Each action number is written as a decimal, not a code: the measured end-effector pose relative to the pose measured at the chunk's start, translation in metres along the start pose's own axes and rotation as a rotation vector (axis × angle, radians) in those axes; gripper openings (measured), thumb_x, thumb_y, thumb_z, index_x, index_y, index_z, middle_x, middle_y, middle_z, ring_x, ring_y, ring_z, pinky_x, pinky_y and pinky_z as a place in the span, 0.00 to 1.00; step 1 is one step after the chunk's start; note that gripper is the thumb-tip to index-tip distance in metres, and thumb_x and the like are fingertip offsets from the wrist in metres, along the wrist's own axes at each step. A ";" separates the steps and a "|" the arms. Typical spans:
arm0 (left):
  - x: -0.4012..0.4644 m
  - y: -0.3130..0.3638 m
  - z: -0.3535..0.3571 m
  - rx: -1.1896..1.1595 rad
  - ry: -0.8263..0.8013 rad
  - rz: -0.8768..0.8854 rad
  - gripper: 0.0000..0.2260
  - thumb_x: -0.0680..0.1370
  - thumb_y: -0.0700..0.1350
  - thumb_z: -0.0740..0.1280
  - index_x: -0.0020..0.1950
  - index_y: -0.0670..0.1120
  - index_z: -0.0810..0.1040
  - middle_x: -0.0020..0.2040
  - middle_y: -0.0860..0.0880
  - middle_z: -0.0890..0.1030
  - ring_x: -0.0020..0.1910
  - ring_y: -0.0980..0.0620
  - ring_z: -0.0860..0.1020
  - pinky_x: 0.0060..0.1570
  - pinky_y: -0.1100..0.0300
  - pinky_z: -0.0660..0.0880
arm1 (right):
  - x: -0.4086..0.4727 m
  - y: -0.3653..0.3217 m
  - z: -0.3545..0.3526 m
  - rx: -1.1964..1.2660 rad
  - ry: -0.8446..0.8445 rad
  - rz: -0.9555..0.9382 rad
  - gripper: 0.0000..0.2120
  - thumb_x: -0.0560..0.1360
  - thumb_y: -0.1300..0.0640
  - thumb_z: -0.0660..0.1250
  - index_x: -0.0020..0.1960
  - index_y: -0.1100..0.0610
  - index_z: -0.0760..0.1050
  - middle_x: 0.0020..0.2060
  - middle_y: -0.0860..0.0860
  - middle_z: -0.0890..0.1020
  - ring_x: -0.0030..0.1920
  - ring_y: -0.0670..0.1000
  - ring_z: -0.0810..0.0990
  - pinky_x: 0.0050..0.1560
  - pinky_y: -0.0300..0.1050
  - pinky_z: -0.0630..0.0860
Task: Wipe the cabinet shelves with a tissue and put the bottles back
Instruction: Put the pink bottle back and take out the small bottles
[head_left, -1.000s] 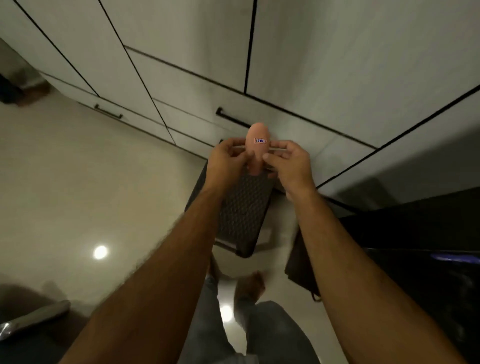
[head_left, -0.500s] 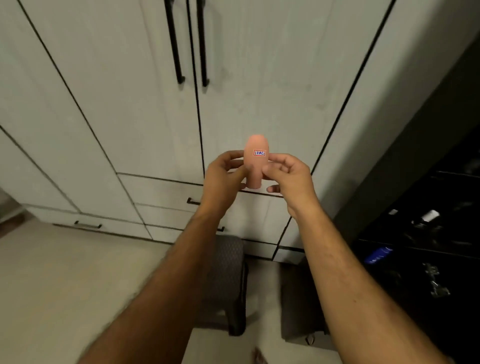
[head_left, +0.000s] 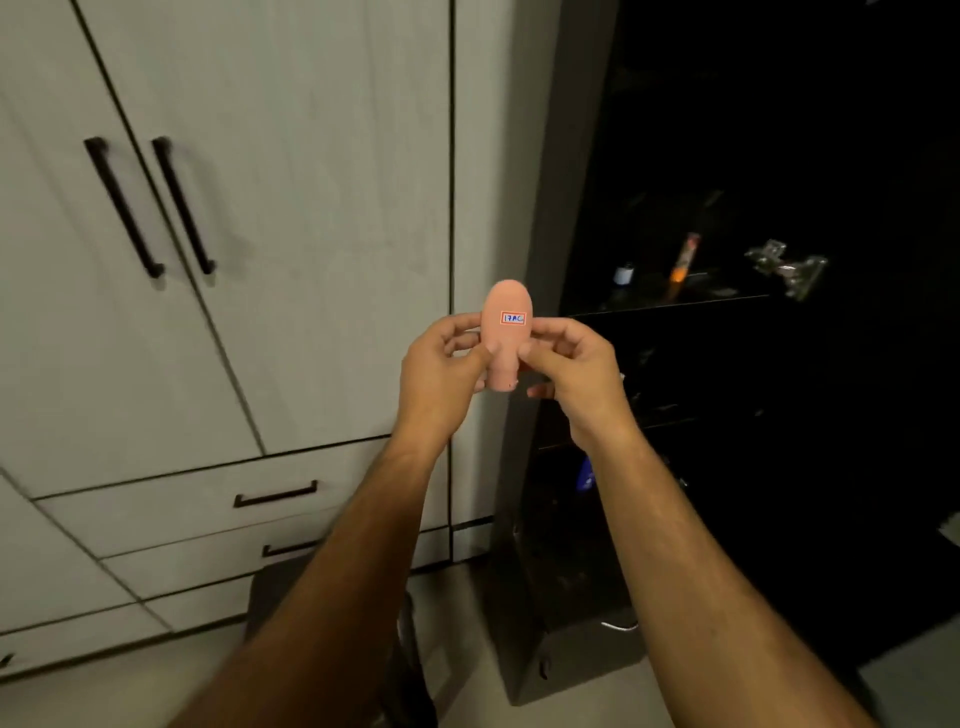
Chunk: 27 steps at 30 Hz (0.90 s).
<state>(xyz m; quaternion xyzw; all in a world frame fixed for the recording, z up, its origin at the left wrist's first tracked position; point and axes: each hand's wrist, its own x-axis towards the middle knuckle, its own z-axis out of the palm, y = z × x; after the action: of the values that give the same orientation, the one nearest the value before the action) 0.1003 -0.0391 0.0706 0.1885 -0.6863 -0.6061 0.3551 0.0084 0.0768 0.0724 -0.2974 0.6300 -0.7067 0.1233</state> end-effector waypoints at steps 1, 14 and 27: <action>-0.001 0.004 0.013 -0.004 -0.022 0.011 0.13 0.77 0.42 0.70 0.61 0.50 0.78 0.54 0.51 0.83 0.51 0.55 0.82 0.41 0.62 0.81 | 0.000 -0.004 -0.014 0.002 0.017 -0.006 0.11 0.75 0.62 0.70 0.56 0.54 0.79 0.45 0.50 0.86 0.46 0.50 0.85 0.36 0.44 0.79; 0.012 0.032 0.211 0.009 -0.085 0.137 0.14 0.76 0.43 0.71 0.61 0.55 0.77 0.53 0.55 0.83 0.48 0.60 0.83 0.42 0.62 0.81 | 0.038 -0.033 -0.213 -0.033 0.048 -0.074 0.11 0.74 0.62 0.71 0.55 0.53 0.79 0.46 0.50 0.86 0.46 0.51 0.85 0.35 0.42 0.78; 0.071 0.071 0.269 0.095 -0.012 0.311 0.14 0.76 0.42 0.71 0.60 0.52 0.78 0.53 0.53 0.83 0.46 0.59 0.83 0.39 0.67 0.78 | 0.124 -0.059 -0.260 0.031 -0.021 -0.214 0.12 0.74 0.64 0.70 0.53 0.51 0.80 0.44 0.50 0.85 0.44 0.50 0.85 0.34 0.40 0.78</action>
<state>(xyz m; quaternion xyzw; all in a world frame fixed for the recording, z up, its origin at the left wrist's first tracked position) -0.1280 0.1138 0.1541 0.0929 -0.7373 -0.5117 0.4313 -0.2280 0.2316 0.1541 -0.3684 0.5824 -0.7222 0.0585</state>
